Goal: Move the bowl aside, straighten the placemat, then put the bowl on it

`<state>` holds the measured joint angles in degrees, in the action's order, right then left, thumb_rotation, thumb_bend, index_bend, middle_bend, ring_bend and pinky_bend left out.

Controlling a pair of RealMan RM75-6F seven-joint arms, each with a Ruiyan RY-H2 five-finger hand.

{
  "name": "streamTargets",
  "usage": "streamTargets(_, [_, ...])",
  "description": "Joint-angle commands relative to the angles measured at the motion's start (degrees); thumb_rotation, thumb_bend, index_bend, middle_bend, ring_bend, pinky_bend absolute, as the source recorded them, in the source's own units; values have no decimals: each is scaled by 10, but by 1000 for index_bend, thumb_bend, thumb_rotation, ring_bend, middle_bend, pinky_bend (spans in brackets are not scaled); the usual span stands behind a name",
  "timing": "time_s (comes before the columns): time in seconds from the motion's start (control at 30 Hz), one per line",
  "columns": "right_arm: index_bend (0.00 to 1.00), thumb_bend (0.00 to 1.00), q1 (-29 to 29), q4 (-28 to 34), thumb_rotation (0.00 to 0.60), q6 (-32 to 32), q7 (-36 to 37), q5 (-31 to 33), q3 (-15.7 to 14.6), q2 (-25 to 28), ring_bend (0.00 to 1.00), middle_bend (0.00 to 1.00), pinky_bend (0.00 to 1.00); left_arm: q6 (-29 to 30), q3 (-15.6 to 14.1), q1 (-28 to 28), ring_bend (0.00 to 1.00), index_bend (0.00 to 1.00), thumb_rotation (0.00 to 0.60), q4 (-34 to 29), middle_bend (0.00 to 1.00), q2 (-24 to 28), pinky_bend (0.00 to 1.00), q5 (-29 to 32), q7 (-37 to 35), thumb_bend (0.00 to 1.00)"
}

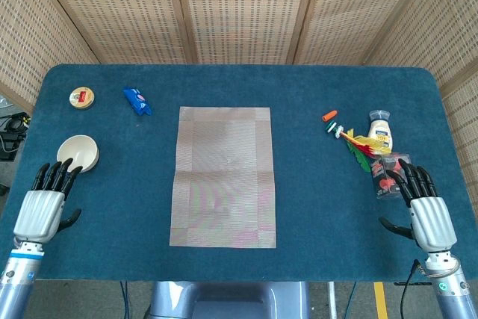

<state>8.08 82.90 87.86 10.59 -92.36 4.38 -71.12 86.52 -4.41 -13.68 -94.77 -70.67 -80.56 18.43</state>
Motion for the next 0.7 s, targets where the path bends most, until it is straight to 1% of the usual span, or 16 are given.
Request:
streamTargets(0.03, [185,75,6,-10,600,4,8,-17,-6,-7,0,0,0,28,-17,30,0,92,600,-9,0,9,0,-19,5,261])
streamTargets(0.1, [190,73,12,-20,600,1,15,-30,-11,-13,0,0,0,35,-18,38,0,92,600,-10,0,15,0,-24,0,261])
streamTargets(0.2, [191,68,39,-36,600,-13,33,-67,-20,-37,0,0,0,44,-7,48,0,92,600,-11,0,23,0,-22,-21,260])
streamTargets(0.27, [195,67,56,-31,600,-22,33,-82,-21,-47,0,0,0,42,-3,50,0,92,600,-9,0,24,0,-22,-24,260])
streamTargets(0.37, [205,62,85,-5,600,-46,26,-100,-19,-60,0,0,0,35,3,52,0,92,600,-4,0,22,0,-20,-27,260])
streamTargets(0.53, [213,49,123,25,600,-91,-1,-106,-16,-94,0,0,0,30,13,56,0,94,600,8,0,18,0,-20,-35,261])
streamTargets(0.7, [213,46,140,29,600,-116,-10,-100,-23,-132,0,0,0,22,21,60,0,94,600,17,0,18,0,-15,-42,260])
